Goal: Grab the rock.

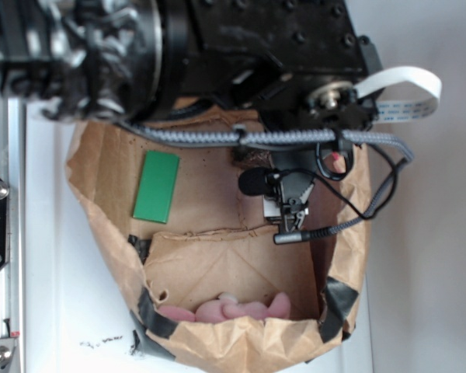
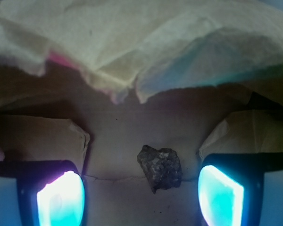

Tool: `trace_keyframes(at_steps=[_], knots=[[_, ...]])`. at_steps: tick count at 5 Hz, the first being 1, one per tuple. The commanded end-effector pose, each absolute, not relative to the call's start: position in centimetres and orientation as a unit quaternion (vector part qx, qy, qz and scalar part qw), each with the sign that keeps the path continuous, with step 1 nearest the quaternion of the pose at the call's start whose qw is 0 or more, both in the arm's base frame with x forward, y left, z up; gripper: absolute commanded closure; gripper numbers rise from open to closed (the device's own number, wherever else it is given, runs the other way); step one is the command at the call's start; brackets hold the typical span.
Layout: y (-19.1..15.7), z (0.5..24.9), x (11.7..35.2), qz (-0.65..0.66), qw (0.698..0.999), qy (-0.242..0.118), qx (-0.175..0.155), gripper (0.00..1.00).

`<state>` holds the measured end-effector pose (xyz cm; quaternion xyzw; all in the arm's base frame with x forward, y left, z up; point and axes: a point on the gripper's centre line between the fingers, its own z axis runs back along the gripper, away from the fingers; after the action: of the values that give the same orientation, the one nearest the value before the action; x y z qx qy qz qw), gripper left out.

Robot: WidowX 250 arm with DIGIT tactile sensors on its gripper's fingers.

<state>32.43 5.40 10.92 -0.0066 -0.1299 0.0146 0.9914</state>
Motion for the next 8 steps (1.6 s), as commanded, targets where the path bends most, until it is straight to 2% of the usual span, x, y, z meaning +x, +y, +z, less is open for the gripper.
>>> trace_keyframes(at_steps=[1, 3, 5, 6, 7, 8], knots=[[5.6, 9.2, 32.6, 0.006, 0.987, -0.16, 0.018, 0.0], [5.4, 7.7, 31.8, -0.01, 0.983, -0.179, 0.024, 0.0], [5.3, 7.2, 32.5, -0.011, 0.984, -0.177, 0.024, 0.0], [5.0, 5.7, 33.4, -0.005, 0.981, -0.186, 0.045, 0.0], [4.8, 5.0, 34.1, -0.004, 0.98, -0.192, 0.05, 0.0], [4.2, 4.0, 33.6, -0.031, 0.977, -0.203, 0.049, 0.0]])
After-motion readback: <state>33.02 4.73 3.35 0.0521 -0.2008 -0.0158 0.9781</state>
